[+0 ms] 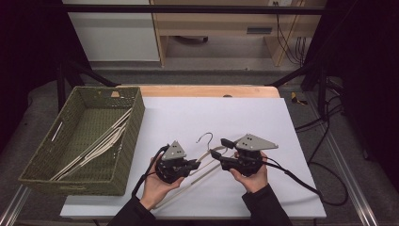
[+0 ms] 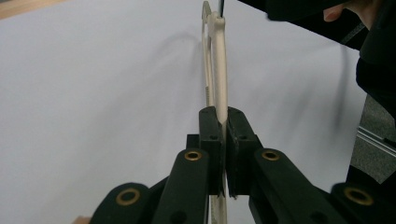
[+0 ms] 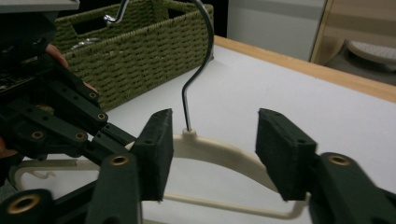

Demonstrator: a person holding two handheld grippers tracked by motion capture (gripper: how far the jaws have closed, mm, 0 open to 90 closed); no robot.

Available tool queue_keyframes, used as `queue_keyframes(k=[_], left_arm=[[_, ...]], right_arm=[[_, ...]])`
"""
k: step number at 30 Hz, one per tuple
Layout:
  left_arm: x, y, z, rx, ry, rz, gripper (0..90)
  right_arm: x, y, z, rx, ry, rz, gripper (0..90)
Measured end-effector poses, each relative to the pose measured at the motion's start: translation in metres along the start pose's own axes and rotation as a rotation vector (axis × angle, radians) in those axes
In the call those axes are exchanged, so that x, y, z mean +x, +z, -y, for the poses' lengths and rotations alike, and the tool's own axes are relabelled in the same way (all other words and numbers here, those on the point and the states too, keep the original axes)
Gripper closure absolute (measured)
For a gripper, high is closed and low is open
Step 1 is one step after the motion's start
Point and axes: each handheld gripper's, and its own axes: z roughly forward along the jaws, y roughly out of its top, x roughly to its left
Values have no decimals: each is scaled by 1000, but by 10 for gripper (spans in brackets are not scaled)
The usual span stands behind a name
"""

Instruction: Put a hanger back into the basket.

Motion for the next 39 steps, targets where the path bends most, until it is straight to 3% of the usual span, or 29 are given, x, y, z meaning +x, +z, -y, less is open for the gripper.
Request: queue_keyframes(k=[5,9,16,21,30,35,39], left_arm=[[1,-17,-2,-24,22,-34,867],[4,-33,-4,-41,30,-54,867],[10,-57,-13,-84,44,-88,866],[14,-76,-22,-129,47,-91,866],[22,-101,-43,-142,75,-115,867],[33,-122,-56,-151,76,-126,867],[45,-143,-63,-156,96,-162,867]], right_arm=[[-4,-11,1,-29,2,18,282],[-12,-20,5,-17,-14,53,165],[-19,-30,8,-6,-12,91,58],[-23,-33,11,-1,-8,105,53],[-29,-41,19,17,-6,127,35],[-32,-45,22,20,2,138,35],[-35,-48,25,27,7,149,34]])
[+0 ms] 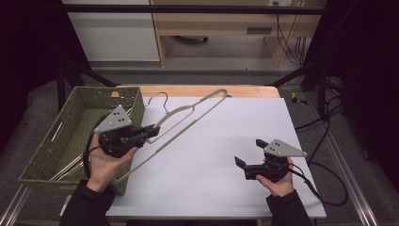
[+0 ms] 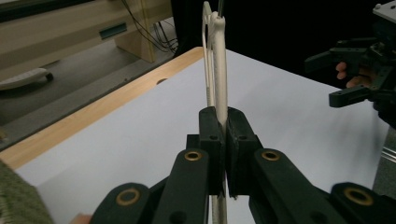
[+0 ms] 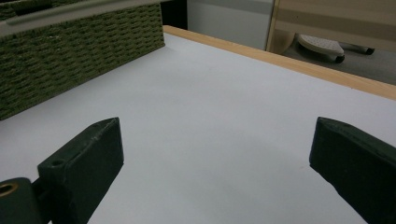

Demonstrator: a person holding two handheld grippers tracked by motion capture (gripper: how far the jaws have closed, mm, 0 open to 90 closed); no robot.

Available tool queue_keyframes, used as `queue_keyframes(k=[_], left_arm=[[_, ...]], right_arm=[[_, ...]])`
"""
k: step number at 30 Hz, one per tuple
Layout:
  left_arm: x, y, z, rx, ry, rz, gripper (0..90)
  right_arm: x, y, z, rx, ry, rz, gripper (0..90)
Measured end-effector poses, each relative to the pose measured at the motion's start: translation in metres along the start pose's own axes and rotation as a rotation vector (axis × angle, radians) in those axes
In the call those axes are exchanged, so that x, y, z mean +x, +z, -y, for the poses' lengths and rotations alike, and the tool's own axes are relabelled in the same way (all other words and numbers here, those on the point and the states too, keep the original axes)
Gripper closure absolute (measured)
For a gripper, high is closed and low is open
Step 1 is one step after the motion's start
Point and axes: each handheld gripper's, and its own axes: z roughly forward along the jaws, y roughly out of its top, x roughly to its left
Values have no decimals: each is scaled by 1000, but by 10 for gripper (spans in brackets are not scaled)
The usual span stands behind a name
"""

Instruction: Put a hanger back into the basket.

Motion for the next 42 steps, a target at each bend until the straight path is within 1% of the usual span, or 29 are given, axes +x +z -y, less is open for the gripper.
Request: queue_keyframes(k=[1,3,5,6,7,10,13,15,16,18,19,21,23,27,28,29,30,33,34,35,36,38,40,41,42], left_arm=[[0,0,0,0,0,0,867],[7,-6,-3,-5,1,-8,867],[17,-15,-6,2,16,-29,867],[21,-18,-7,7,26,-37,867],[21,-18,-7,7,26,-37,867],[30,-24,-8,10,28,-47,867],[39,-31,-8,13,28,-52,867],[44,-35,-7,16,36,-60,867],[50,-39,-6,18,35,-64,867],[57,-42,-5,24,33,-69,867],[57,-42,-5,24,33,-69,866],[63,-46,-3,35,37,-79,867],[71,-51,0,41,48,-101,867],[84,-58,7,35,37,-118,867],[87,-60,8,38,37,-125,867],[93,-64,12,53,33,-134,867],[93,-64,12,53,33,-134,867],[103,-69,18,64,29,-162,866],[111,-73,23,65,19,-177,867],[114,-76,25,66,13,-181,867],[114,-76,25,66,13,-181,867],[122,-81,32,68,-9,-195,866],[128,-86,38,74,-18,-213,867],[131,-88,39,72,-12,-221,866],[133,-90,43,80,-30,-228,867]], right_arm=[[-1,0,0,0,2,2,32],[-1,0,0,1,3,5,32],[-2,0,1,4,4,8,29],[-3,0,1,6,4,8,27],[-3,0,1,6,4,8,27],[-3,0,1,5,10,14,22],[-4,0,1,6,14,19,19],[-6,0,2,6,19,21,18],[-6,0,2,8,23,20,18],[-6,0,2,10,23,23,18],[-6,0,2,10,23,23,18],[-7,0,3,11,23,22,16],[-7,0,3,10,23,23,14],[-7,0,3,10,20,29,9],[-7,0,3,11,19,28,7],[-8,0,3,11,19,29,5],[-7,0,3,9,21,31,5],[-8,0,3,11,22,31,4],[-8,0,3,11,23,31,4],[-8,0,3,12,23,31,4],[-8,0,3,13,23,31,4],[-8,0,3,14,22,29,4],[-8,1,3,16,22,31,4],[-8,1,4,18,22,30,3],[-8,1,4,20,23,31,3]])
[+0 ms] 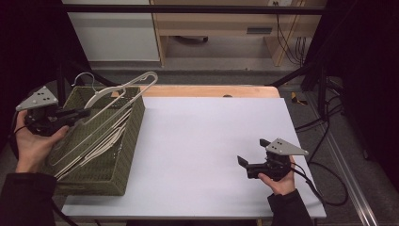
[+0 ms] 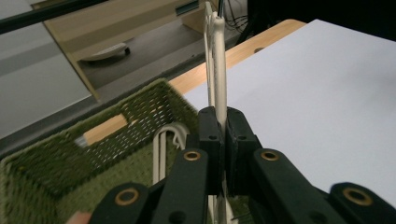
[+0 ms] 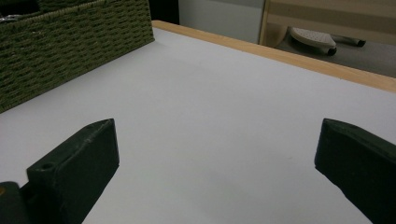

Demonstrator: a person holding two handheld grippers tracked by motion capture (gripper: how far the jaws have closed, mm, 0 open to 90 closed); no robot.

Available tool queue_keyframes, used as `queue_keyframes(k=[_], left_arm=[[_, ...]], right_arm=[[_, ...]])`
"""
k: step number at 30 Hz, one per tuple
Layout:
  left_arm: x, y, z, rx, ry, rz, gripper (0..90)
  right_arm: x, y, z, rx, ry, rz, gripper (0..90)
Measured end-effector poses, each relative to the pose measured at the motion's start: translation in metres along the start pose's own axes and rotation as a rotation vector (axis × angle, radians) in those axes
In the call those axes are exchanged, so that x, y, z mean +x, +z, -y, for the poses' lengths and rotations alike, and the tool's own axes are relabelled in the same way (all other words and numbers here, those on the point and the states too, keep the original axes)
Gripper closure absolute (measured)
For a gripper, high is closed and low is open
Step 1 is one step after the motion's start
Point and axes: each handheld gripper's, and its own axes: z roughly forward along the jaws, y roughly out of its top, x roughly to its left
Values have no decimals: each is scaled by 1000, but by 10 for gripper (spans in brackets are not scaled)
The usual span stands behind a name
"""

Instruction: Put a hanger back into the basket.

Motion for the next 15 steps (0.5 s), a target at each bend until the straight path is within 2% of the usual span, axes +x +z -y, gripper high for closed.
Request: queue_keyframes(k=[3,8,9,15], left_arm=[[12,-3,11,8,-7,-21,867],[19,-5,20,9,-17,-35,867],[20,-5,22,15,0,-44,867],[29,-7,34,46,4,-74,867]], right_arm=[[0,1,0,1,-2,0,3],[0,1,0,2,-3,0,4],[0,1,0,2,-2,-1,4],[0,1,0,4,-1,-1,3]])
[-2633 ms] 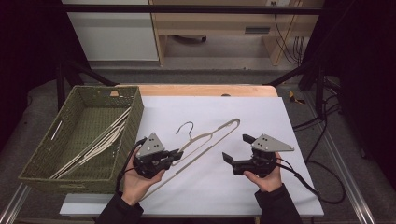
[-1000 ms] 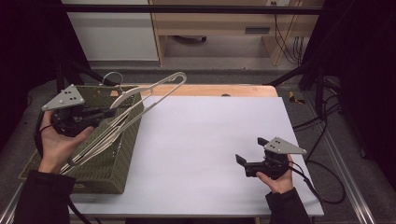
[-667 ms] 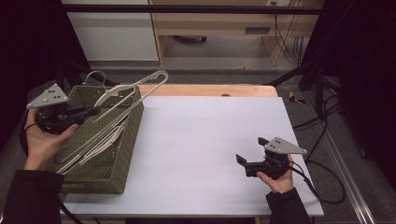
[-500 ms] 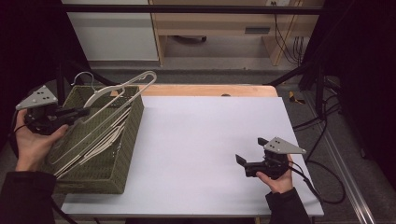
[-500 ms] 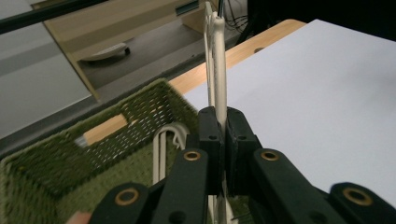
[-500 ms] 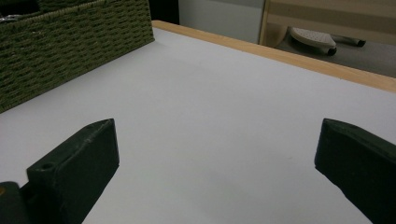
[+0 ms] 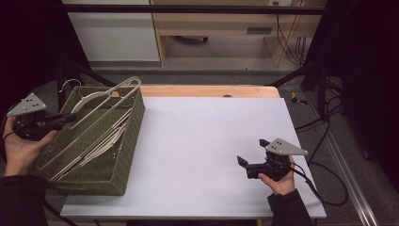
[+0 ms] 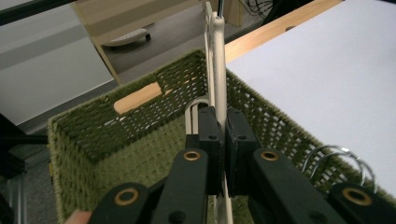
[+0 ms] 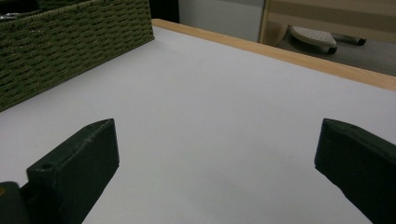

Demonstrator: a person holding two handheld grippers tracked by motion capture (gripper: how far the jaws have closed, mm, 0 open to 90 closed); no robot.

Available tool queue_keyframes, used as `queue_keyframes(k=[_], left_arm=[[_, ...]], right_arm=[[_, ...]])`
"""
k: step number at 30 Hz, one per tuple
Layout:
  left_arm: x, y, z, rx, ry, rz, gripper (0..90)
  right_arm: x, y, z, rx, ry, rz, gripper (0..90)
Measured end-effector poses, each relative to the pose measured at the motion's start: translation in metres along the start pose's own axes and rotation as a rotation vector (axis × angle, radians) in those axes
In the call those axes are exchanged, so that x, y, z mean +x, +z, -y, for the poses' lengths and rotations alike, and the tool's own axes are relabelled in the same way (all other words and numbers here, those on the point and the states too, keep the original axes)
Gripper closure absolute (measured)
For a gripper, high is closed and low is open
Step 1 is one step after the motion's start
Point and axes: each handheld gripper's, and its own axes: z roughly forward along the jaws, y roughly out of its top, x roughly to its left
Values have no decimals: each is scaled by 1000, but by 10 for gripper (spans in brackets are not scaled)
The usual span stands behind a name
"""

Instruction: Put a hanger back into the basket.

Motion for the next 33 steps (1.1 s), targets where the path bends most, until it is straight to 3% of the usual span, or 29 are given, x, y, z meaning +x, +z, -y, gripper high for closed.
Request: queue_keyframes(k=[12,24,33], left_arm=[[5,5,27,85,21,-42,867],[-1,32,60,161,39,-57,867],[0,38,81,162,35,-61,866]], right_arm=[[1,1,0,6,-2,-3,4],[1,1,1,9,0,-4,4],[2,2,1,11,-5,-10,4]])
